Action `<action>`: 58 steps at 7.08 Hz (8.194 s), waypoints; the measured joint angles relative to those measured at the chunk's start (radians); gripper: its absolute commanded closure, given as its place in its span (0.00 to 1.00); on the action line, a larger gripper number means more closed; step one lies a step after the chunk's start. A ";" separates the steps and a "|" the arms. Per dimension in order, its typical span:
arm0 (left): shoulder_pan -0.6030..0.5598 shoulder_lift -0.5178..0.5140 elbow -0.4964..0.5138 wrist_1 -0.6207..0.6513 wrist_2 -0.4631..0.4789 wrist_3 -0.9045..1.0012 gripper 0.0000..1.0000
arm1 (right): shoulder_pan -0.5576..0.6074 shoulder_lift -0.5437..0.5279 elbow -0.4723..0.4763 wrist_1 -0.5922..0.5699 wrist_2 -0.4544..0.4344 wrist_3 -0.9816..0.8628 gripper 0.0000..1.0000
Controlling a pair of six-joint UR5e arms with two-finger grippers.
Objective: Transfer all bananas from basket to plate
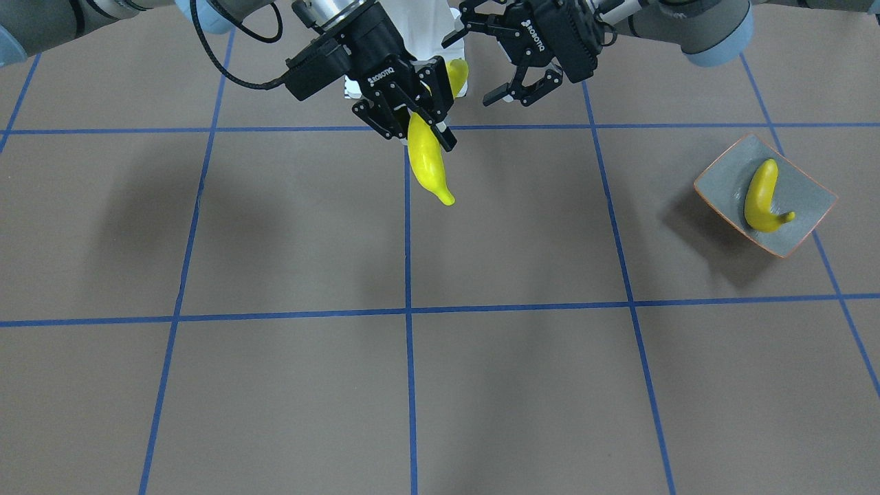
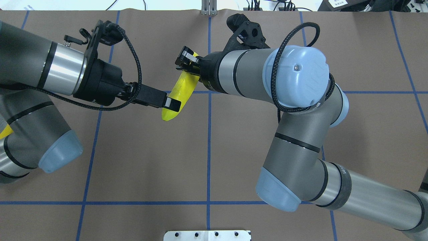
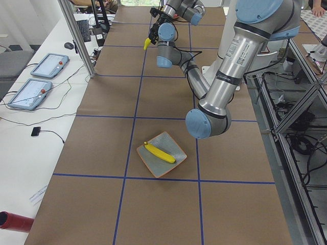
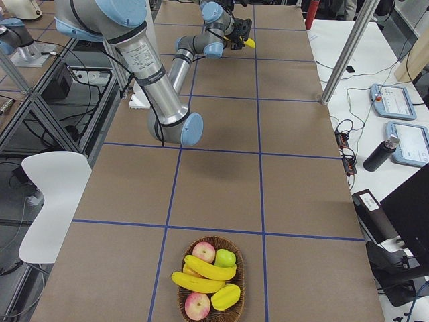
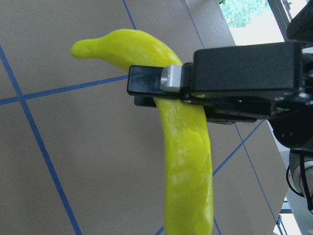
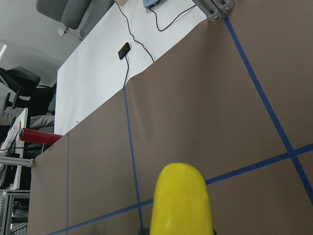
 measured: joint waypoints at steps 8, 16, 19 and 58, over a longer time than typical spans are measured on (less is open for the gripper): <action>0.055 0.003 -0.003 -0.038 -0.003 0.003 1.00 | -0.016 0.003 0.010 0.001 -0.045 -0.017 0.00; -0.093 0.331 -0.023 -0.034 -0.005 0.109 1.00 | 0.262 -0.268 0.072 -0.028 0.244 -0.330 0.00; -0.221 0.646 -0.037 -0.034 0.001 0.520 1.00 | 0.432 -0.378 0.062 -0.080 0.386 -0.556 0.00; -0.377 0.687 0.092 -0.025 0.117 1.207 0.01 | 0.926 -0.904 -0.555 0.085 0.372 -1.777 0.68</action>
